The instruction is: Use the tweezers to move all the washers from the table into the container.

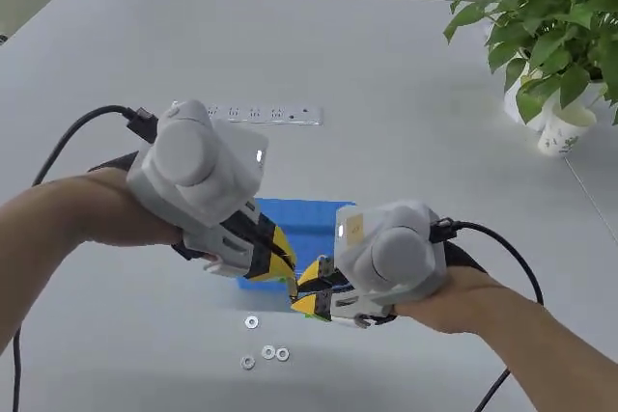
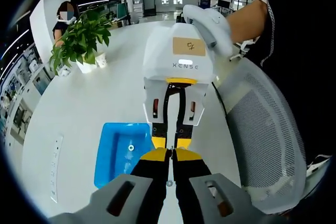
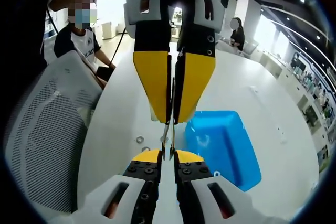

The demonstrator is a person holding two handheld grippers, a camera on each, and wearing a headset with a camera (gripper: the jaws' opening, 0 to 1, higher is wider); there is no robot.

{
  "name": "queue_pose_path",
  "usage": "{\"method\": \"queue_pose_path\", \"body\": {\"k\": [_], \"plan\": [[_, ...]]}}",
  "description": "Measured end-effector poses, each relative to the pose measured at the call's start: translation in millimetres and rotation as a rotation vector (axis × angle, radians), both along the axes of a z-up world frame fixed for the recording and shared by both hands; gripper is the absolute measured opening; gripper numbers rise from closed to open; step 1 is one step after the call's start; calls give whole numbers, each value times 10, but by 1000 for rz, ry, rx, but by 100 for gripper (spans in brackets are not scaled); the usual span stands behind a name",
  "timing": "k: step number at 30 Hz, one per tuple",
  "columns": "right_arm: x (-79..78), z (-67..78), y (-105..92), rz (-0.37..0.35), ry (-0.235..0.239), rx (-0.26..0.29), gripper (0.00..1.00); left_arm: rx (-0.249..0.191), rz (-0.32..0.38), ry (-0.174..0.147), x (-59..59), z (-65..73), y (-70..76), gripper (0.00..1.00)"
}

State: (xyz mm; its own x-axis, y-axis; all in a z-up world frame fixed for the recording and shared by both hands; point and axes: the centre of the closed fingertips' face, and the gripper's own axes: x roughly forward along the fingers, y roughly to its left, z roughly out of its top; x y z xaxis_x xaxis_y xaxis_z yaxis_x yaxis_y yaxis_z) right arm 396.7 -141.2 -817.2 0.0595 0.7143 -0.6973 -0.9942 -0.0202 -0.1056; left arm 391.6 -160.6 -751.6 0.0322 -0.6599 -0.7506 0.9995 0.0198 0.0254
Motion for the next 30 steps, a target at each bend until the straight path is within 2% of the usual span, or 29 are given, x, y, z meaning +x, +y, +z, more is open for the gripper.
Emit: {"method": "queue_pose_path", "body": {"k": [12,20,30], "plan": [[-178,-159,57,9,27,0,11,16,1,22,-145,-156,53,6],[-239,-250,62,6,40,3,11,28,-10,25,-214,-255,61,6],[-330,-375,70,14,61,-7,11,48,-23,46,-289,-381,67,6]]}}
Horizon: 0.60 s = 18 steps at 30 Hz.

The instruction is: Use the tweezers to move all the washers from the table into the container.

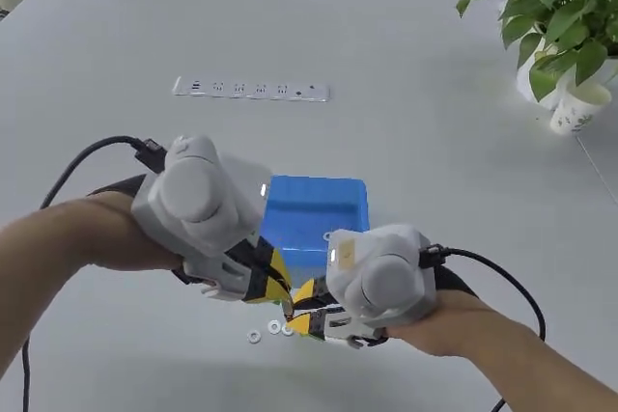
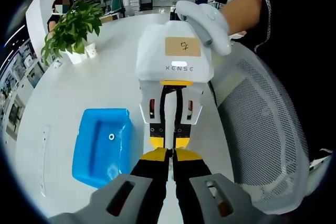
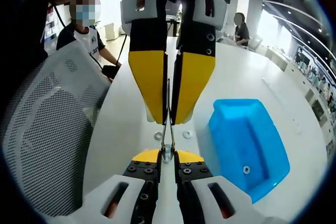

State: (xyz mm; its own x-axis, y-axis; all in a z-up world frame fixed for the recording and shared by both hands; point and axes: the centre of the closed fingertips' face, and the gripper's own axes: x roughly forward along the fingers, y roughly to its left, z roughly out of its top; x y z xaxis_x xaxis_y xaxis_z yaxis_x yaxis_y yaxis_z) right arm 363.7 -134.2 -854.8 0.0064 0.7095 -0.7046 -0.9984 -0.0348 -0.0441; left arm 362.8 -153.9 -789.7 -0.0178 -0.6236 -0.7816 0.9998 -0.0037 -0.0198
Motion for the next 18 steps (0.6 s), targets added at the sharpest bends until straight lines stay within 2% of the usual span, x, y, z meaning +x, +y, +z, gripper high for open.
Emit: {"method": "queue_pose_path", "body": {"k": [18], "plan": [[-53,-118,36,6,31,-2,12,6,4,22,-33,-117,25,6]]}}
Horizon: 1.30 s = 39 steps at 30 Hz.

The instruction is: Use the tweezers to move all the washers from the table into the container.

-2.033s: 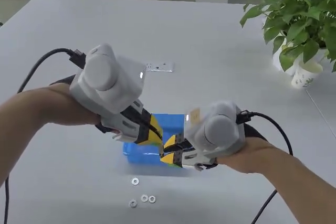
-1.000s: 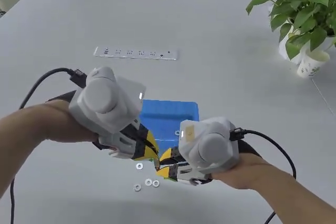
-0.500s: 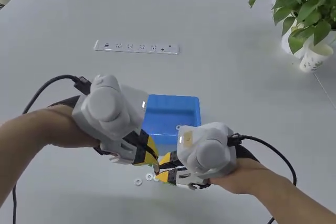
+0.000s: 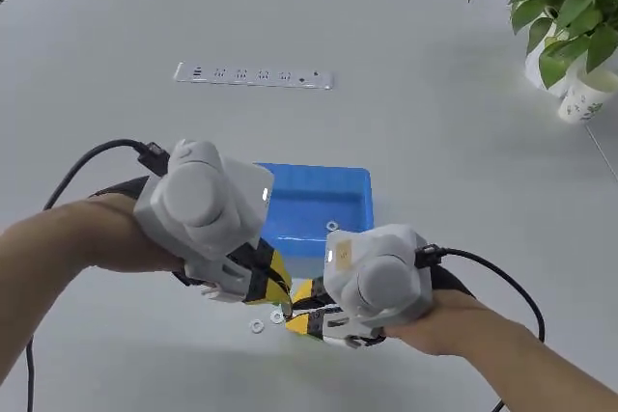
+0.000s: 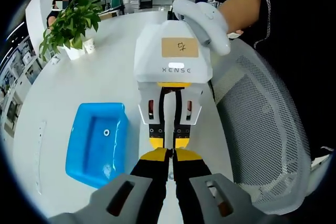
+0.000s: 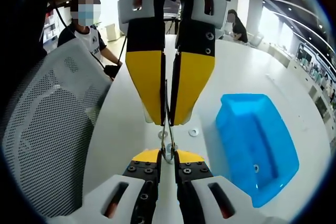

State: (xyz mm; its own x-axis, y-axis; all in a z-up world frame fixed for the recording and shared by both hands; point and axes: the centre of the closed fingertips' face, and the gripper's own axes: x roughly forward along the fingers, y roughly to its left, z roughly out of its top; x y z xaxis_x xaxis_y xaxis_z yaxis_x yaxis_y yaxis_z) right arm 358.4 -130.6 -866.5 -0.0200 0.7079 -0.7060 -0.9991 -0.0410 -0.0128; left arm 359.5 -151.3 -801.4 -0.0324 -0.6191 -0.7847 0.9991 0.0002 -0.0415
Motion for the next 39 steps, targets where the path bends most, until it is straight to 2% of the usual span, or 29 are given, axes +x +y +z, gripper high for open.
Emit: {"method": "queue_pose_path", "body": {"k": [27,39], "plan": [[15,-17,7,-2,6,-3,11,-2,-4,-1,32,1,-17,6],[24,-20,5,-25,27,-1,10,0,-6,0,43,-3,-22,6]]}}
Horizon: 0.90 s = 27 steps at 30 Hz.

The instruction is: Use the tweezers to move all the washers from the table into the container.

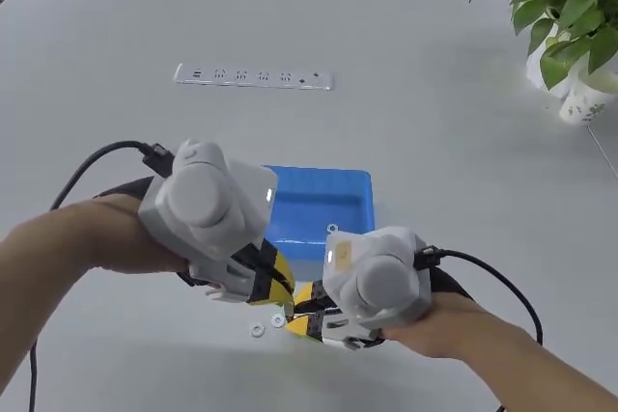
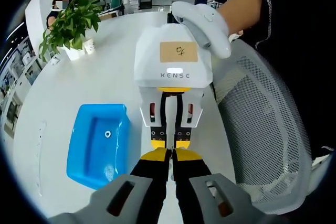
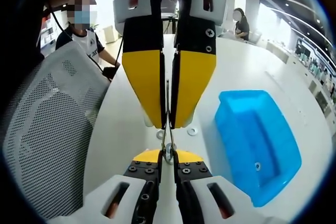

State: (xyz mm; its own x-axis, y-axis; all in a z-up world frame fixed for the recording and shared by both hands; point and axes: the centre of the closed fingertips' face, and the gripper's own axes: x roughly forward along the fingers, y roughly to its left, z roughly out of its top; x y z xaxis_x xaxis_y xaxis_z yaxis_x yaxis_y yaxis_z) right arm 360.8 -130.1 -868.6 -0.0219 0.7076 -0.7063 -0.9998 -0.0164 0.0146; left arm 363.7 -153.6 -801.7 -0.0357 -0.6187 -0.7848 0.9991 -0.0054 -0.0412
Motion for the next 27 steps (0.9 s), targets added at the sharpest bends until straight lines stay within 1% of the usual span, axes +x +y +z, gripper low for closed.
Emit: {"method": "queue_pose_path", "body": {"k": [7,27], "plan": [[3,1,-3,-16,14,3,10,0,-2,-2,5,-1,-7,6],[-4,11,10,-10,12,0,9,7,-3,-1,10,4,8,6]]}}
